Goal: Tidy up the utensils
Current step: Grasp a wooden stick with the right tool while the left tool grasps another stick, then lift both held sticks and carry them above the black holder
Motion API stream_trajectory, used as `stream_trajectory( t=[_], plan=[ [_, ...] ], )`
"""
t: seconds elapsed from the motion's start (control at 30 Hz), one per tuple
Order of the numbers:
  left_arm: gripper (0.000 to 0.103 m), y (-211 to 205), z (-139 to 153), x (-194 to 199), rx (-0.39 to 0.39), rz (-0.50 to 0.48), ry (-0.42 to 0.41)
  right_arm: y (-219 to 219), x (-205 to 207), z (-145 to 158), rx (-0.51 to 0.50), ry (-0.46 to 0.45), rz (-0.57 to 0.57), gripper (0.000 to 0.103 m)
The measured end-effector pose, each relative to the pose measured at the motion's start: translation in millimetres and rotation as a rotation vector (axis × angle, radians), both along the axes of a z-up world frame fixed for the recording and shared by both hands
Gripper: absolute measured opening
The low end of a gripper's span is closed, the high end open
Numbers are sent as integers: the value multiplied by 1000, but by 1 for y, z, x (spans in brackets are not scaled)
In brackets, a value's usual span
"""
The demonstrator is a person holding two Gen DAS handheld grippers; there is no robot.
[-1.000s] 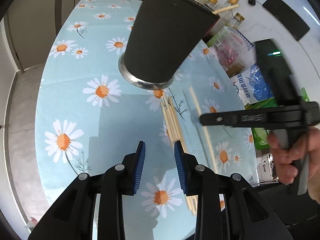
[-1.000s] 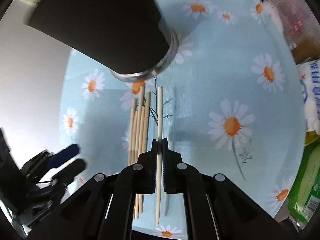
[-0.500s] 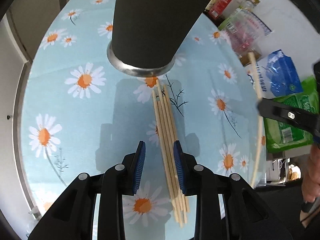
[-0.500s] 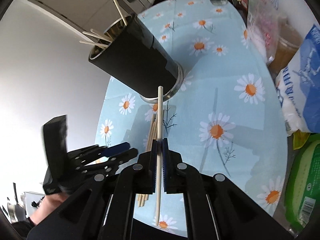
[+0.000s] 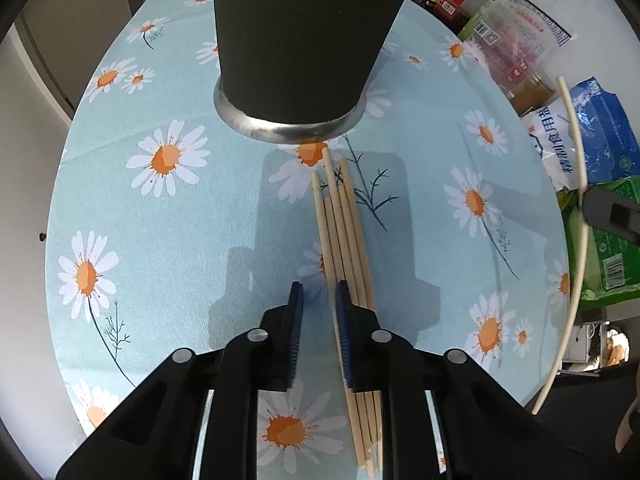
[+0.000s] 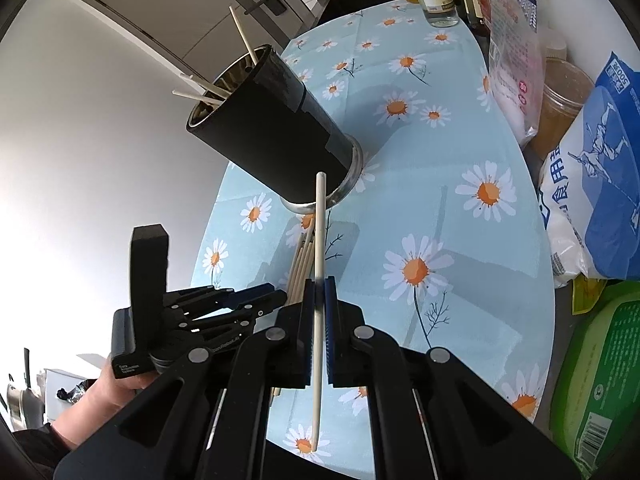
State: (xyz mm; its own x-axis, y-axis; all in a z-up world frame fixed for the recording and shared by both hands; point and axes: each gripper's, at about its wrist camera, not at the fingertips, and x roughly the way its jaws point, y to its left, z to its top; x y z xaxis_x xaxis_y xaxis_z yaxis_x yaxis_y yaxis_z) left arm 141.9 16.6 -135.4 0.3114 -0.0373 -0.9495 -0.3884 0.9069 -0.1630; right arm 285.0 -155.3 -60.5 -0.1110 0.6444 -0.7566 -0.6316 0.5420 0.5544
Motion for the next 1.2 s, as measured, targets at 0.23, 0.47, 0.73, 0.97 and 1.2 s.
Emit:
stream_trajectory(
  t=[0.23, 0.47, 0.73, 0.97, 1.2],
  plan=[
    [13, -3, -1, 7, 16, -14, 31, -4, -2, 1, 25, 18, -6, 5],
    [13, -10, -5, 30, 36, -29, 112, -5, -2, 1, 77, 40, -10, 5],
    [4, -6, -7, 37, 42, -10, 138, -6, -2, -9, 118, 77, -22, 5],
    [4, 3, -7, 36, -9, 24, 106, -7, -3, -6, 111, 49, -20, 5],
    [4, 7, 9, 19, -35, 59, 22, -4, -5, 3, 122, 5, 5, 5]
  ],
)
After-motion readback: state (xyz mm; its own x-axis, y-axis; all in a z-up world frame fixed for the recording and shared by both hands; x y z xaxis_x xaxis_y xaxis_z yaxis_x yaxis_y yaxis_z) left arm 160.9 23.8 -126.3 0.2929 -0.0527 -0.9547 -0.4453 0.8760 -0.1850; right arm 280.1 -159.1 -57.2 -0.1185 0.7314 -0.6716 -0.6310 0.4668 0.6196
